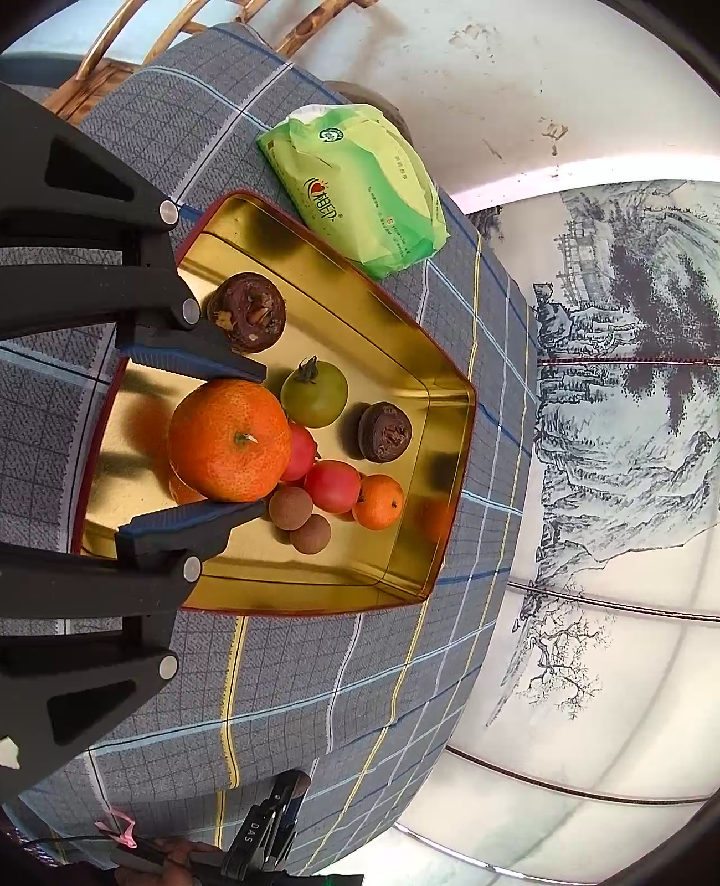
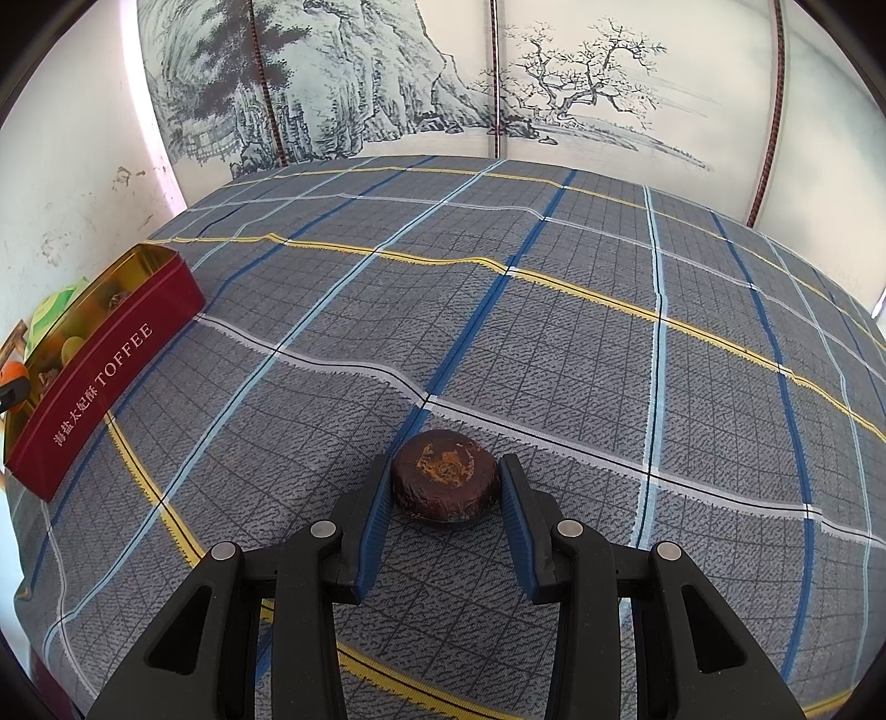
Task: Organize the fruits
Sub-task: 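Lower the tangerine into the tin and open the left tool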
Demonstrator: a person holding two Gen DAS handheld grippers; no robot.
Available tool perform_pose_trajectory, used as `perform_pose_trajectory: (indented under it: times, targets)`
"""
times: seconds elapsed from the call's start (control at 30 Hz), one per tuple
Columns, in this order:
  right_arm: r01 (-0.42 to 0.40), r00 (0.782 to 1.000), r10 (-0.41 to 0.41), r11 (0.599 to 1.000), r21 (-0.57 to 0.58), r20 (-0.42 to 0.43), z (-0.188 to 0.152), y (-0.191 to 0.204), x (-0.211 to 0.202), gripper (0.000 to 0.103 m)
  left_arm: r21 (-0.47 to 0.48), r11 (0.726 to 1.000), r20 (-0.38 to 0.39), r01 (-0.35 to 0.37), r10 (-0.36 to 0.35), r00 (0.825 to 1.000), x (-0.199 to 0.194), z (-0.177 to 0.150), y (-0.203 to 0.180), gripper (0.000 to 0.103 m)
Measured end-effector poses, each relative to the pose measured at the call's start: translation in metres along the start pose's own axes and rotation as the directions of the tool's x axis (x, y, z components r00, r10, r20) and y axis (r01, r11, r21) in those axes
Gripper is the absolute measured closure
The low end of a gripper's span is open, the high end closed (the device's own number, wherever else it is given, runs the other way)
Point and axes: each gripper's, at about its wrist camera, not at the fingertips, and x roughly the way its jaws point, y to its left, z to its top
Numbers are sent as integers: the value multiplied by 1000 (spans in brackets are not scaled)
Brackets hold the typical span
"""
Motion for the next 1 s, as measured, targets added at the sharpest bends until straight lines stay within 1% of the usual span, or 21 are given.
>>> perform_pose_trajectory:
  times: [0.4,0.5,0.57,0.63,0.77,0.8,0.83,0.93,1.0]
  targets:
    - [2,1000,-2,1000,-1,0,0,0,1,64,11,1000,1,-22,22,1000,10,8,2,66]
    - [4,1000,-4,1000,-3,0,0,0,0,64,8,999,21,-34,34,999,7,10,2,66]
    - [4,1000,-4,1000,-3,0,0,0,0,64,9,999,34,-40,40,999,4,12,2,62]
    - [3,1000,-3,1000,-3,0,0,0,0,64,12,998,53,-64,63,997,-1,13,0,51]
    - [4,1000,-4,1000,-4,-1,0,1,0,64,15,996,82,-89,87,993,-13,13,-2,43]
    - [4,1000,-4,1000,-4,-1,0,1,0,64,13,995,87,-94,93,992,-17,13,-1,38]
    - [4,1000,-4,1000,-4,-1,1,1,0,64,13,995,94,-99,97,991,-22,12,-3,35]
    - [5,1000,-5,1000,-5,-1,0,1,-1,64,18,994,115,-108,105,988,-37,9,-7,33]
    - [5,1000,-5,1000,-5,-1,1,1,-1,64,20,992,124,-128,124,985,-45,7,-9,21]
